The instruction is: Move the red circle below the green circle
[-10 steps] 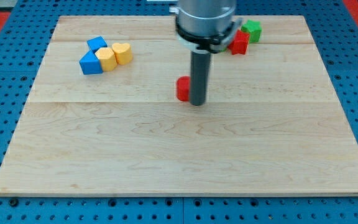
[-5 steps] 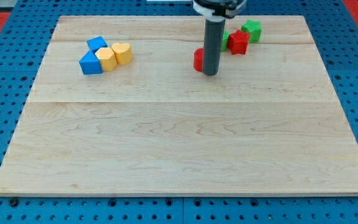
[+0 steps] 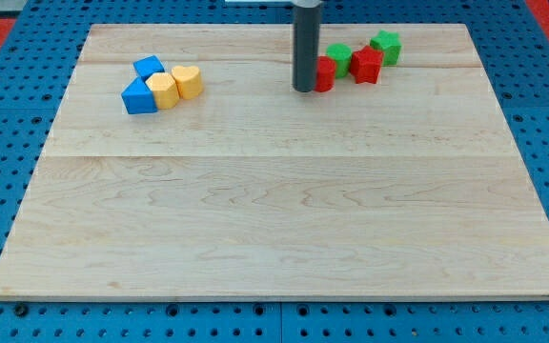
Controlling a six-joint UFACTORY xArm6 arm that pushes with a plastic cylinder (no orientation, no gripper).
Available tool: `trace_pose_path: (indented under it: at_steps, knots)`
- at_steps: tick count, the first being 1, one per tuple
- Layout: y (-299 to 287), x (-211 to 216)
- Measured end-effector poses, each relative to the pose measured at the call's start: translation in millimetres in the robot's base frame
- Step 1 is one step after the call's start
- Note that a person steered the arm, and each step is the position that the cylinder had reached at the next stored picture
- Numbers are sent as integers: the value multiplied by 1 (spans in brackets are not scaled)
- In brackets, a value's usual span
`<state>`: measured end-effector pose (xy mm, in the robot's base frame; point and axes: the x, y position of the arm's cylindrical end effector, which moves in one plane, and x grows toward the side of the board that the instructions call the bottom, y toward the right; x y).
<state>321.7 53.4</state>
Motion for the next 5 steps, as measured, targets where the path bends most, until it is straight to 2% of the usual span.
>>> trace_pose_path:
  at_steps: [2,5]
  knots:
    - [57,0]
    - [60,0]
